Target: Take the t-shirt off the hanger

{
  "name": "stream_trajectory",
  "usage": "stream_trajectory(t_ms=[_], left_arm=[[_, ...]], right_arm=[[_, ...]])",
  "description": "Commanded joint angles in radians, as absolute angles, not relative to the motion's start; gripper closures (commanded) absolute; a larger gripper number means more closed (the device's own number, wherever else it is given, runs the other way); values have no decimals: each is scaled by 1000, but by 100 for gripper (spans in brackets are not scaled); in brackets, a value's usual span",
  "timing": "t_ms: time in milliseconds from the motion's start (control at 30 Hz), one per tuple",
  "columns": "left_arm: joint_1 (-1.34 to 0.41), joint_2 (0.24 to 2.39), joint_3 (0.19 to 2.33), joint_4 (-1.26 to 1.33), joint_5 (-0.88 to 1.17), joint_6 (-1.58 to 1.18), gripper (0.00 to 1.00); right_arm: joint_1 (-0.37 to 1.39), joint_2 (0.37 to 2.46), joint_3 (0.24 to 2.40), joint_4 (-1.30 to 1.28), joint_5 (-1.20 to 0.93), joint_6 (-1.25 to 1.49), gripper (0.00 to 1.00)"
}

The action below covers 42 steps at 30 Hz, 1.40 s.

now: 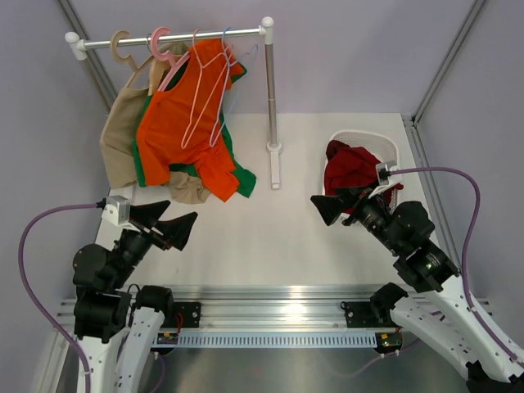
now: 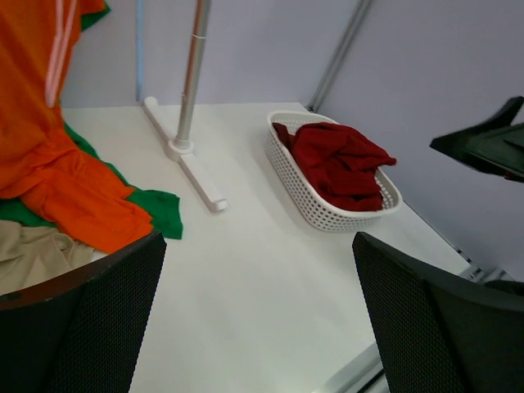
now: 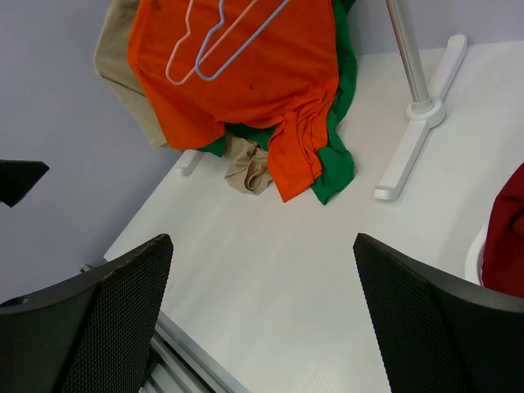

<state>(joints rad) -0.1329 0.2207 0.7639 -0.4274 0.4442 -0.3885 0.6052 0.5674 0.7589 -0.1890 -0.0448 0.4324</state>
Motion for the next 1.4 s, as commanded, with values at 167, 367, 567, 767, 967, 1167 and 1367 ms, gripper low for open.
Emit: stream_trajectory(t_ms=[167, 367, 567, 767, 967, 1167, 1367], left_arm=[[-138, 337, 787, -419, 186, -411, 1], [-138, 487, 867, -391, 123, -401, 1], [-138, 694, 1049, -368, 43, -327, 22], [-137, 955, 1248, -379, -70, -266, 23], [-97, 1173, 1472, -391, -123, -83, 21], [-2, 1325, 1650, -403, 8, -15, 23], [32, 1411, 1684, -403, 196, -23, 27]], right_arm=[[612, 589, 759, -83, -60, 440, 0], [614, 612, 707, -35, -103, 476, 0], [612, 641, 689, -23, -152, 502, 1], [614, 617, 637, -12, -198, 520, 0], [614, 638, 643, -20, -235, 485, 0], [612, 681, 652, -11, -293, 497, 0], [612, 683, 650, 12, -296, 494, 0]])
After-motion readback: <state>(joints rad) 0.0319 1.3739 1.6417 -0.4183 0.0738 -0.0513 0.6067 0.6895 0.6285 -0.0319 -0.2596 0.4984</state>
